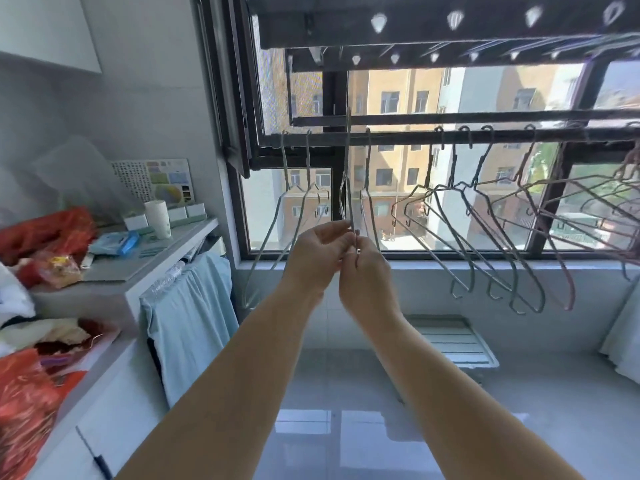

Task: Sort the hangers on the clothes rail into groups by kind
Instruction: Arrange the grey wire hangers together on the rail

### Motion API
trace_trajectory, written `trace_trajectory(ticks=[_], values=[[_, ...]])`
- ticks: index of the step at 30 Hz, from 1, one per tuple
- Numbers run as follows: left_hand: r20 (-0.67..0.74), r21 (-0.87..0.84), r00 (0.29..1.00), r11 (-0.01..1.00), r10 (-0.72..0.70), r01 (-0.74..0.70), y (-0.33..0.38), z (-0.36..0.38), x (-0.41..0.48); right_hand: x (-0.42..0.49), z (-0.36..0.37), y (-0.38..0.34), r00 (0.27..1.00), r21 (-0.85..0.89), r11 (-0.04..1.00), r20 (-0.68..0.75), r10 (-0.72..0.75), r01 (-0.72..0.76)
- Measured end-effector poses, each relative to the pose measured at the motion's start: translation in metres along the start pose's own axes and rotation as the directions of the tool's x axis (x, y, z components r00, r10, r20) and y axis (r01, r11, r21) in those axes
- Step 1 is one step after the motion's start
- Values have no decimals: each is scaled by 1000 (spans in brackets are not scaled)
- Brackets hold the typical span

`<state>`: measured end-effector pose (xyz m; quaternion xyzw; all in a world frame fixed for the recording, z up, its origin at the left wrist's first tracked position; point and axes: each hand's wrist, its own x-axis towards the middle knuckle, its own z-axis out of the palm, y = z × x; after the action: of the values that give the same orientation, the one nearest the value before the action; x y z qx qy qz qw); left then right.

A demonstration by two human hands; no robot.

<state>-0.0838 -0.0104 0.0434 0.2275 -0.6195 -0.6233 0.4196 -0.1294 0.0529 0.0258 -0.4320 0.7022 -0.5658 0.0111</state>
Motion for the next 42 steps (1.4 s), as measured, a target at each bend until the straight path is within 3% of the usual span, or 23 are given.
trace_trajectory(ticks=[6,9,11,13,16,18,20,22,24,26,28,31,34,42], values=[[-45,-50,995,995,-84,81,-15,3,14,13,7,11,986,19,993,121,112,-115],[-71,3,993,996,-92,92,-19,5,14,13,2,15,957,-147,983,252,141,-106],[-78,66,995,995,-65,70,-21,4,10,9,-11,16,949,-319,947,291,121,-23],[-75,102,997,994,-30,38,-20,5,5,6,-30,17,974,-384,918,227,-14,103],[-74,158,997,987,19,-7,-21,10,0,10,-52,20,989,-305,941,78,-126,144],[-85,296,991,952,107,-78,-25,15,-3,16,-57,28,995,-331,938,33,-94,100],[-99,462,970,874,220,-151,-30,19,-9,22,-58,41,995,-382,924,91,51,-12],[-92,565,947,799,308,-205,-33,22,-15,27,-58,56,952,-301,939,198,232,-166],[-73,603,933,761,352,-240,-35,26,-21,25,-56,67,892,3,943,325,314,-333],[-50,624,933,741,356,-249,-35,32,-29,21,-53,74,889,300,870,366,274,-392],[-15,647,947,725,321,-236,-35,38,-36,18,-51,77,927,430,836,303,222,-340],[50,700,975,689,217,-190,-41,48,-41,19,-46,71,953,482,822,144,267,-303],[84,657,985,734,150,-168,-44,56,-46,20,-44,62,965,417,874,36,258,-249],[95,562,978,800,187,-208,-49,67,-51,26,-45,73,976,398,896,-5,217,-197]])
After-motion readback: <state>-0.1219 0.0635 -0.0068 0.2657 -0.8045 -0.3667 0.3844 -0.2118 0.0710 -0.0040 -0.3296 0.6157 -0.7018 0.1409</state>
